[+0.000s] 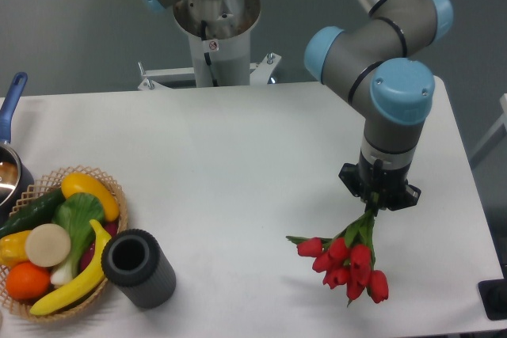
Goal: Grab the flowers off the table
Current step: 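Lift the red tulip bunch up off the table by the stems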
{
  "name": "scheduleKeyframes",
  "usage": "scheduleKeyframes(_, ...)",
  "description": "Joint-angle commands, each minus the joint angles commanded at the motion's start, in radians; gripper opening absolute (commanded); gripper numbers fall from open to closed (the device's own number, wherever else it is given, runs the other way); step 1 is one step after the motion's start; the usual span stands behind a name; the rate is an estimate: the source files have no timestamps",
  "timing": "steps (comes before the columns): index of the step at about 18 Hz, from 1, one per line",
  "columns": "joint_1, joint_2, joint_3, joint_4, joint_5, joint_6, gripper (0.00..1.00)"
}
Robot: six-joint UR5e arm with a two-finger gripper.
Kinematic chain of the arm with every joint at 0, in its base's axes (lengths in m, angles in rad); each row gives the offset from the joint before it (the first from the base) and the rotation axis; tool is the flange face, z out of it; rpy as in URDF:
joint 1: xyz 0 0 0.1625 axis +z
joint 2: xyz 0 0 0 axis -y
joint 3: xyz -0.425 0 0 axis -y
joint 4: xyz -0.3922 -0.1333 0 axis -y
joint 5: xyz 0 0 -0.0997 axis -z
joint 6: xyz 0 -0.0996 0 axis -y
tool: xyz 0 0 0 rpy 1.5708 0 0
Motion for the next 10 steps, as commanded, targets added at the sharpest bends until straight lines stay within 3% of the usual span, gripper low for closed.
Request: scheduleKeyframes(10, 0.000, 0.005, 0.003, -0.054, 0.034, 0.037, 0.03)
